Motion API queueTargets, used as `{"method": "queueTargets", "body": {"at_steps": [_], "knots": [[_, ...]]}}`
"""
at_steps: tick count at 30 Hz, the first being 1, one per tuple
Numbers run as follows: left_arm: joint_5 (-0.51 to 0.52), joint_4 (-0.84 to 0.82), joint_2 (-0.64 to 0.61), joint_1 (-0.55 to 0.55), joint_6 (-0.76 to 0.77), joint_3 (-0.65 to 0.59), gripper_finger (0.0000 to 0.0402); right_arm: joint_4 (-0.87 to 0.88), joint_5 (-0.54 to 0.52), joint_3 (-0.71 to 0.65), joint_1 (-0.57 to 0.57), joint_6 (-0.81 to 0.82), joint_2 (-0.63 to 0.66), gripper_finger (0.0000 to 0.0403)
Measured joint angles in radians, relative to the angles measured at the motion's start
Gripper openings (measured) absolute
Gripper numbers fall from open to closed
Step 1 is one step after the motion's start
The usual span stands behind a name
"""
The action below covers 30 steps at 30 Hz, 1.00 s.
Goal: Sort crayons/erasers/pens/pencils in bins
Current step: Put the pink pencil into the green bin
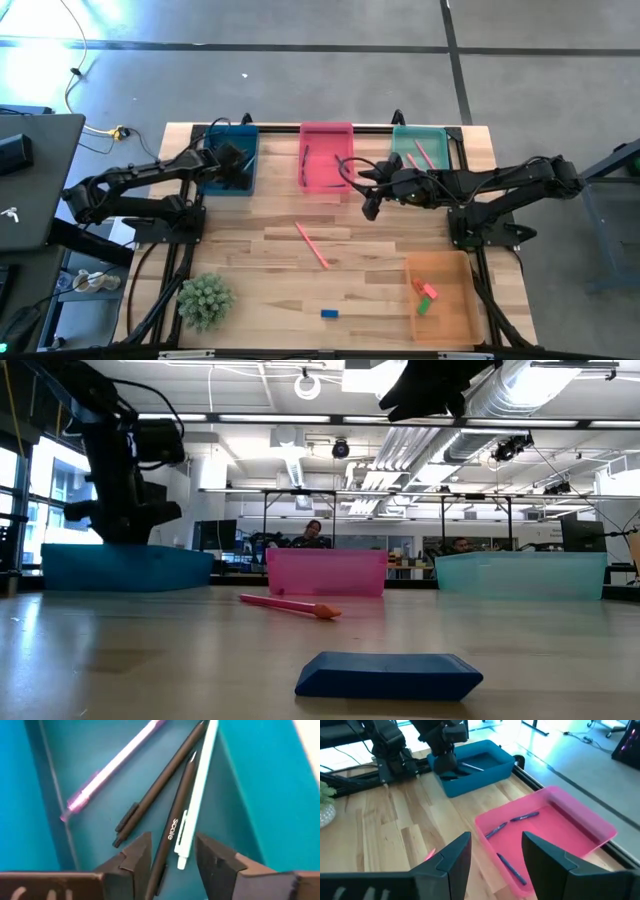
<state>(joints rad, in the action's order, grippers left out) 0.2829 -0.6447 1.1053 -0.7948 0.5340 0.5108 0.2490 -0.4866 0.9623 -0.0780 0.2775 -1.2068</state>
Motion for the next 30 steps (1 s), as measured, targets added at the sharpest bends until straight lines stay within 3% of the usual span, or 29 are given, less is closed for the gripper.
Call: {"method": "queueTargets", "body": {"at_steps": [7,16,22,26,30], "knots": [[-0.034,-0.144,0.0,0.0,-0.074,0.18,0.0144,-0.05,0.0,0.0,0.0,-0.063,0.0,0.0167],[-0.282,-0.166,-0.089,0.001,-0.269,0.373,0.0145,-0.16,0.018,0.0,0.0,-0.127,0.0,0.0167],[-0.426,-0.14,-0.235,0.021,-0.293,0.388,0.0145,-0.276,0.019,0.001,0.0,-0.1,0.0,0.0167],[-0.428,-0.14,-0.319,0.077,-0.291,0.388,0.0145,-0.305,-0.005,0.023,0.0,-0.097,-0.006,0.0167],[-0.428,-0.081,-0.369,0.15,-0.245,0.387,0.0145,-0.233,-0.024,0.146,0.0,-0.125,-0.055,0.0167]]}}
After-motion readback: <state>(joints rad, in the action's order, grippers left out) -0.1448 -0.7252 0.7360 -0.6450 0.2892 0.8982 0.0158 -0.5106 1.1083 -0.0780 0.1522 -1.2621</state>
